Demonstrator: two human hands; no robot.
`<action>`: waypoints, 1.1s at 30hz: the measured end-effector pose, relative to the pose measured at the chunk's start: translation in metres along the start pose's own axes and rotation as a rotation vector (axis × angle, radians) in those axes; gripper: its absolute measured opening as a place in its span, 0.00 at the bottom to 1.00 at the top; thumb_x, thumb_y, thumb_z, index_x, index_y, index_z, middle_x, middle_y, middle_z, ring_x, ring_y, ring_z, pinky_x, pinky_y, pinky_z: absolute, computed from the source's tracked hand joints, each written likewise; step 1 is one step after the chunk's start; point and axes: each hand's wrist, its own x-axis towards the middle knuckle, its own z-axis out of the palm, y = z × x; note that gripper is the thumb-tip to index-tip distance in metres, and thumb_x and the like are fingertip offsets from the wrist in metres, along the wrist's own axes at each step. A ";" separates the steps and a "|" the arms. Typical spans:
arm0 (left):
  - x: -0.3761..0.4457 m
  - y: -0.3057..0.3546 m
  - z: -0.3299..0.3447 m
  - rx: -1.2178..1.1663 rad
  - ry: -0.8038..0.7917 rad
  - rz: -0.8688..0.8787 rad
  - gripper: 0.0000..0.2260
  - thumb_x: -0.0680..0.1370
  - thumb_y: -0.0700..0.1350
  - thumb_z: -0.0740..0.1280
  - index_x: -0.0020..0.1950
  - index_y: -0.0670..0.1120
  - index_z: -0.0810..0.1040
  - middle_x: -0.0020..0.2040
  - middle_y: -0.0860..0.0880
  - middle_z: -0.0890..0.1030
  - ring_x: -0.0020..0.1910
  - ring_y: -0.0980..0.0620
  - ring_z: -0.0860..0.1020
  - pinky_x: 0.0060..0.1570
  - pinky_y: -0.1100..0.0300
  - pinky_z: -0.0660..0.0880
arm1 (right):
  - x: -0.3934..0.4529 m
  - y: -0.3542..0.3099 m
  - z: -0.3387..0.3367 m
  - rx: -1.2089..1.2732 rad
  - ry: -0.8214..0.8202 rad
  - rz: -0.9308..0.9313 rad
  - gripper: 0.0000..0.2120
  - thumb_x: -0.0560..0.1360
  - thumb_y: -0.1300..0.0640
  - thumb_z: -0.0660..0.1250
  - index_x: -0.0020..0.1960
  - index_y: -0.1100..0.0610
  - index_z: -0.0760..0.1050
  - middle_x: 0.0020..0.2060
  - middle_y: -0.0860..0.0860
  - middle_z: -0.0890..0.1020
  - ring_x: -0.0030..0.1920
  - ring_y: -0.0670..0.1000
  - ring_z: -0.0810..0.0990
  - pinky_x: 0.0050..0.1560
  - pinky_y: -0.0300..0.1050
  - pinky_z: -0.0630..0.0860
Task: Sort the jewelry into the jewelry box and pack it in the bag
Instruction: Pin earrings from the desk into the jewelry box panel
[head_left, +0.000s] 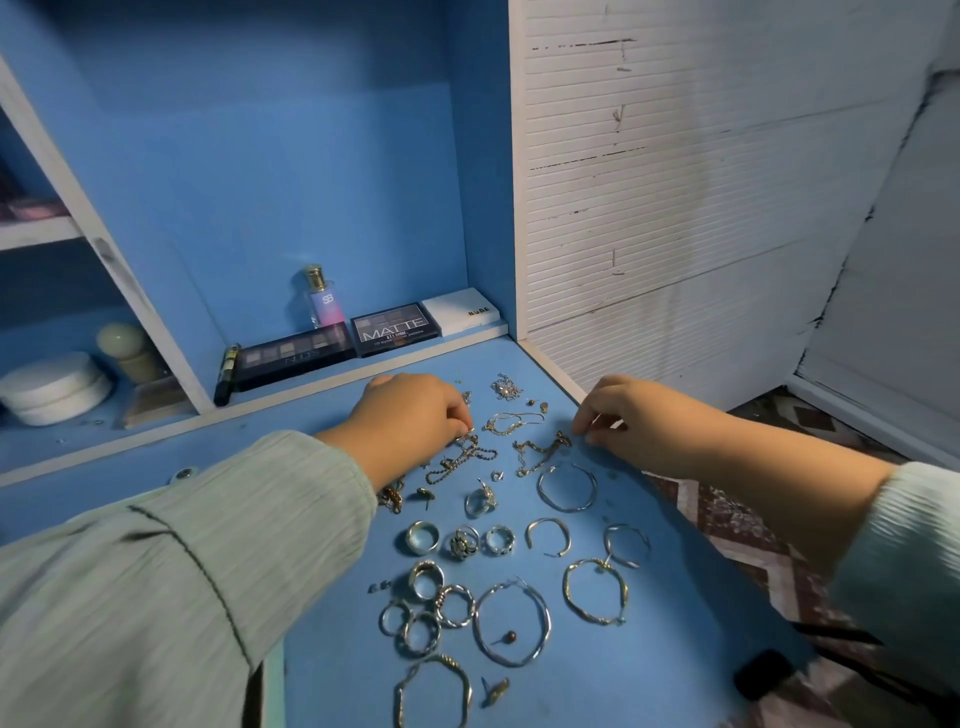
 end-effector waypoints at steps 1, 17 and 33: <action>-0.002 0.000 -0.001 -0.008 -0.007 -0.005 0.06 0.78 0.51 0.63 0.50 0.57 0.80 0.52 0.59 0.79 0.54 0.55 0.73 0.59 0.56 0.64 | -0.003 0.000 -0.002 -0.007 -0.011 0.000 0.09 0.77 0.59 0.62 0.52 0.52 0.78 0.51 0.45 0.73 0.53 0.47 0.75 0.56 0.39 0.71; -0.024 0.005 -0.011 -0.035 -0.070 -0.040 0.04 0.78 0.50 0.63 0.46 0.59 0.75 0.42 0.62 0.74 0.46 0.56 0.72 0.57 0.54 0.68 | -0.026 -0.001 0.005 -0.111 -0.038 -0.034 0.05 0.74 0.59 0.66 0.48 0.54 0.80 0.54 0.45 0.71 0.48 0.46 0.73 0.51 0.38 0.70; -0.043 0.008 -0.016 -0.012 -0.107 -0.045 0.04 0.78 0.49 0.64 0.44 0.58 0.75 0.44 0.61 0.75 0.50 0.56 0.72 0.59 0.54 0.67 | -0.042 -0.011 0.015 -0.099 0.067 -0.011 0.05 0.75 0.56 0.65 0.47 0.57 0.77 0.48 0.47 0.70 0.47 0.50 0.74 0.51 0.42 0.72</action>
